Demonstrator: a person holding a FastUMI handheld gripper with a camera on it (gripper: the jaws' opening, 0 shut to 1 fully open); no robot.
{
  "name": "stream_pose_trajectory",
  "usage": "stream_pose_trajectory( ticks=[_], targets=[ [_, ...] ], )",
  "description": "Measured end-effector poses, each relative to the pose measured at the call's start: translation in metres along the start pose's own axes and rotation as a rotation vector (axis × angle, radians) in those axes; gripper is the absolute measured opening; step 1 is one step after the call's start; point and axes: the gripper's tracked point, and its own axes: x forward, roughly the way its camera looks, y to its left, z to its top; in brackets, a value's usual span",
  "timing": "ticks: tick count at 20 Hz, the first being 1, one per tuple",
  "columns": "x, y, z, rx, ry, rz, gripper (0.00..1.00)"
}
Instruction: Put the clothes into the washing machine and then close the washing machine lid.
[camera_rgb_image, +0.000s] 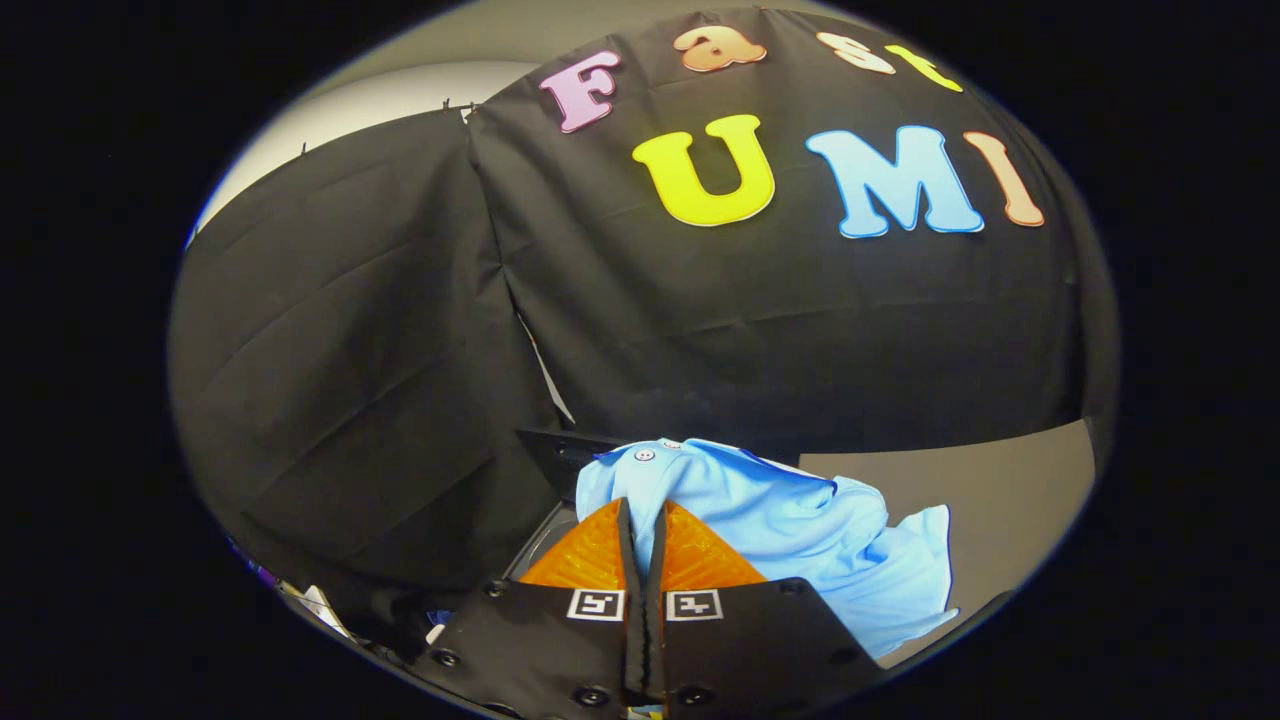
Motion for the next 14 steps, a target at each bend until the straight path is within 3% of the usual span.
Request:
stream_pose_trajectory(
  ticks=[14],
  targets=[
    [0.066,0.085,-0.022,-0.046,0.056,0.133,0.01]
  ],
)
